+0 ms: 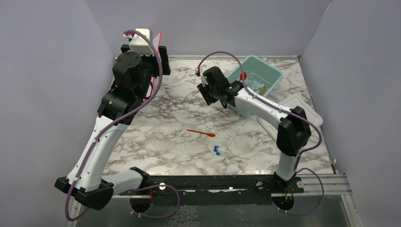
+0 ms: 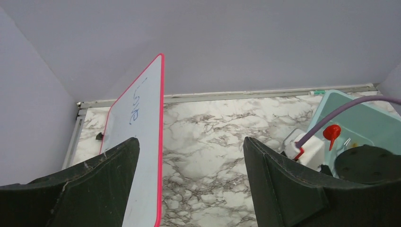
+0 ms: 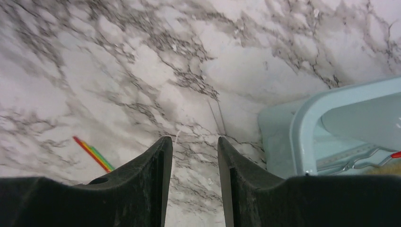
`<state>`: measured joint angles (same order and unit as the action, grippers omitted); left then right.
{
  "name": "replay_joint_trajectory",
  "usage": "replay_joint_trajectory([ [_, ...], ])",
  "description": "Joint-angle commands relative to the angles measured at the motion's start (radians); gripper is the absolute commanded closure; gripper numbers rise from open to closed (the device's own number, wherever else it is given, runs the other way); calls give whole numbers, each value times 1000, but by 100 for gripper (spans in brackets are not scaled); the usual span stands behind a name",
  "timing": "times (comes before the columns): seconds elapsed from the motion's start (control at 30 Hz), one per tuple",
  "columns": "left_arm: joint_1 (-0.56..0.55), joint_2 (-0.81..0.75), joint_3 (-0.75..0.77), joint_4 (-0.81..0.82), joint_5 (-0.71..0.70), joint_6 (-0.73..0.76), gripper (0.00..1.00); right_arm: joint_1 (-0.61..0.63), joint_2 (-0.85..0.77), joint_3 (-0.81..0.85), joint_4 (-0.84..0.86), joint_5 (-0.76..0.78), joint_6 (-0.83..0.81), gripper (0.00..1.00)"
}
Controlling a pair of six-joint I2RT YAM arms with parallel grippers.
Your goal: Organize the chemistry lab equipment
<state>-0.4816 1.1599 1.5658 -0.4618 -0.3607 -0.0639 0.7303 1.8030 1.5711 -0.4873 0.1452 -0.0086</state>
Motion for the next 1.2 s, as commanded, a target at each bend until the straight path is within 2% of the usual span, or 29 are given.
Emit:
replay_joint_trajectory([
  [0.0, 1, -17, 22, -20, -57, 36, 16, -3, 90, 35, -89, 158, -73, 55],
  [0.13, 1, -17, 20, -19, -47, 36, 15, -3, 151, 20, -88, 189, -101, 56],
  [0.23, 1, -10, 24, -19, -49, 57, 14, -3, 202, 30, -105, 224, -97, 66],
  [0.3, 1, -9, 30, -18, -64, 59, 14, -3, 233, 46, -118, 215, -92, 67],
  [0.53, 1, -17, 24, -19, -63, 89, 13, -3, 317, 77, -172, 201, -89, 58],
  [0.77, 1, -12, 20, -18, -67, 99, 13, -5, 354, 66, -192, 253, -104, 58],
  [0.93, 1, -7, 19, -17, -62, 100, 12, -14, 369, 60, -214, 174, -113, 64],
  [1.17, 1, -5, 22, -17, -57, 99, 12, -42, 360, 64, -265, -52, -120, 79],
])
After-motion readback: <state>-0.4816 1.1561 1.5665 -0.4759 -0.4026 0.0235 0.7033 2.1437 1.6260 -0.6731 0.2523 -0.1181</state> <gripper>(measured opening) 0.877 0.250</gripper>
